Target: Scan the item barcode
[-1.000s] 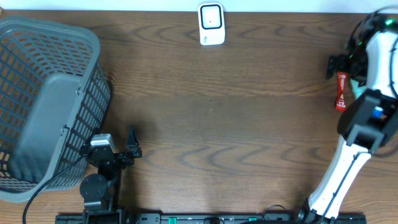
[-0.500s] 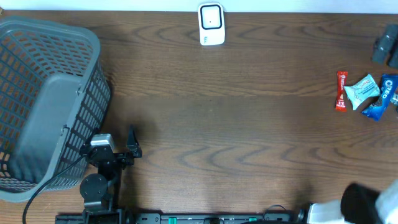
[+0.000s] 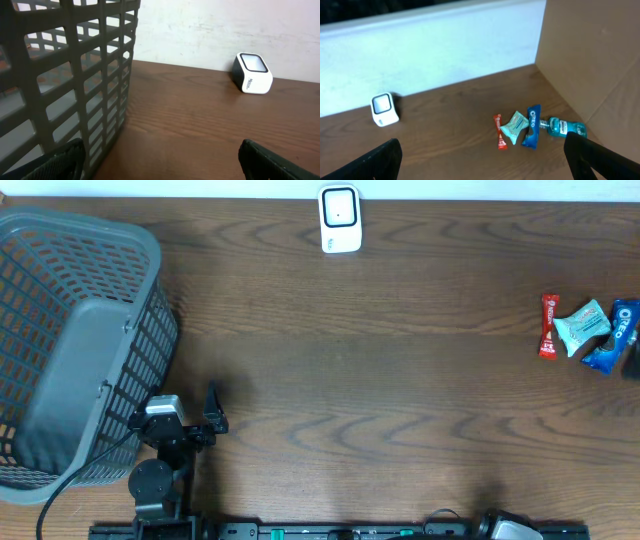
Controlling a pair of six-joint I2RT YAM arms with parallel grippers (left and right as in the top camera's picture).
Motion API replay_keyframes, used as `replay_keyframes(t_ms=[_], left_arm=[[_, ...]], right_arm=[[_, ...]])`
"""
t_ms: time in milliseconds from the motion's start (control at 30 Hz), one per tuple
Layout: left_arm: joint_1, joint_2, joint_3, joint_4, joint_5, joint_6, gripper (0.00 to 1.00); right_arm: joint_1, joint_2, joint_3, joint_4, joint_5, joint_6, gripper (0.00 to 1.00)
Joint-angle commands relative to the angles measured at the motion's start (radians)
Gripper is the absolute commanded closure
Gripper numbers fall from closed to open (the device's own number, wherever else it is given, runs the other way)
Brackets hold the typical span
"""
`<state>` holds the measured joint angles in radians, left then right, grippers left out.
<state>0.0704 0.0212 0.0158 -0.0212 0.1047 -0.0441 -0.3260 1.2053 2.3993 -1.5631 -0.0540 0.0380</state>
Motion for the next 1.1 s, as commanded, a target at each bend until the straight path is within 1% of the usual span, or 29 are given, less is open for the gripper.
replay_keyframes(t_ms=[0, 133, 300, 433, 533, 733, 1067], left_arm=[[0.005, -0.001, -0.012, -0.039, 0.017, 0.018, 0.02], [0.005, -0.001, -0.012, -0.039, 0.017, 0.018, 0.02], [0.005, -0.001, -0.012, -0.039, 0.017, 0.018, 0.02], [0.005, -0.001, -0.012, -0.039, 0.017, 0.018, 0.02], [0.005, -0.001, -0.012, -0.039, 0.017, 0.018, 0.02], [0.005, -0.001, -0.012, -0.039, 0.017, 0.018, 0.02], [0.005, -0.001, -0.012, -0.039, 0.017, 0.018, 0.02]], right_arm=[[0.007, -0.052, -0.002, -0.013, -0.004, 0.009, 0.01], [0.007, -0.135, -0.005, -0.002, -0.004, 0.009, 0.01], [0.010, -0.235, -0.036, 0.077, -0.004, 0.010, 0.01], [0.033, -0.317, -0.097, 0.159, -0.005, 0.010, 0.01], [0.057, -0.380, -0.176, 0.235, -0.005, 0.010, 0.01], [0.116, -0.514, -0.411, 0.400, -0.005, 0.009, 0.01], [0.194, -0.784, -0.961, 0.731, -0.005, 0.010, 0.01]])
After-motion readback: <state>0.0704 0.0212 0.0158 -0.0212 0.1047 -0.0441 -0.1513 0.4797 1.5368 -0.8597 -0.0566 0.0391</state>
